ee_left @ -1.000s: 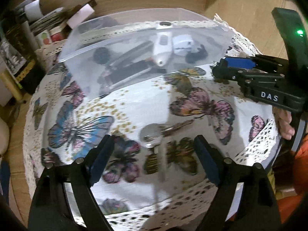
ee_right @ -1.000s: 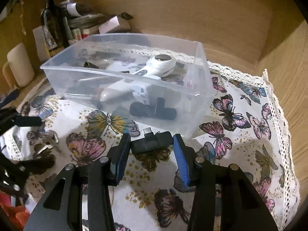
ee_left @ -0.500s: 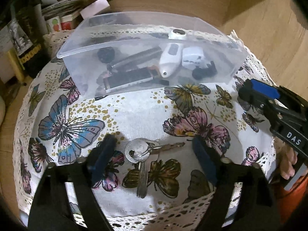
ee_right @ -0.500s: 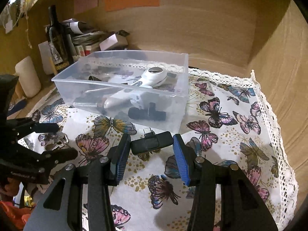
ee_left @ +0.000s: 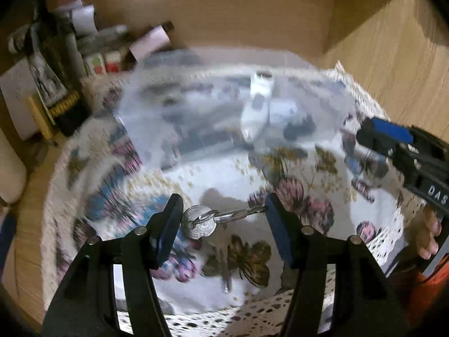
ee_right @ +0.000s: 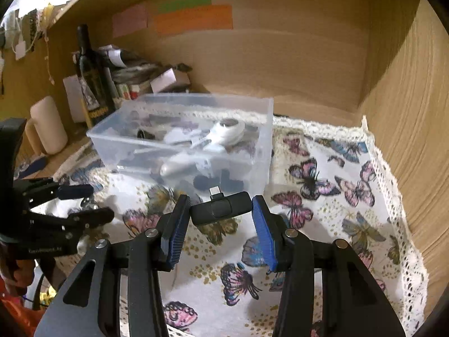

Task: Organize rigid objects
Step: 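Grasp the key ring with the left tool while the right tool grasps the black USB connector, then carry the keys and connector into the clear box and open both tools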

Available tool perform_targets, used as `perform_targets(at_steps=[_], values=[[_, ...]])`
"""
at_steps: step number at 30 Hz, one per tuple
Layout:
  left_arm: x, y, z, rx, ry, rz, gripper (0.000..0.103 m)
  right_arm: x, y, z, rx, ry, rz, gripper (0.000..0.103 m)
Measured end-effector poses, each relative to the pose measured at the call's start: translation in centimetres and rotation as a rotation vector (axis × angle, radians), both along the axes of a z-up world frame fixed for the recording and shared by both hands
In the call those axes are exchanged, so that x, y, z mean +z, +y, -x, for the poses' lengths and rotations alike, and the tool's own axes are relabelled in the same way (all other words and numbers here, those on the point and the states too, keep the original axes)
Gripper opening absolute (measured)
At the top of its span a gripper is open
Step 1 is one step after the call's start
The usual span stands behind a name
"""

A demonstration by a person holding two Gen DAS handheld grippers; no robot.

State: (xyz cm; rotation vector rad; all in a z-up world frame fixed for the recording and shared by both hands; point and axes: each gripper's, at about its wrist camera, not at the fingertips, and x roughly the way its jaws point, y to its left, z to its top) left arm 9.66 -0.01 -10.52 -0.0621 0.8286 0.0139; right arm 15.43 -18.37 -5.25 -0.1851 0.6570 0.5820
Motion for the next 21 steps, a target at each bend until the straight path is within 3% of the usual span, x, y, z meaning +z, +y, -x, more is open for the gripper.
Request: perform_targets(at_steps=[11, 21], values=[[7.8, 1.0, -0.8, -0.001, -0.177, -0.036, 0.060, 3.9, 0.6, -0.4, -0.003, -0.079, -0.062, 0.042], [11.5, 2.5, -4.1, 0.004, -0.267, -0.050, 0.060, 6.5, 2.5, -2.5, 0.009, -0.129, -0.097, 0.042]])
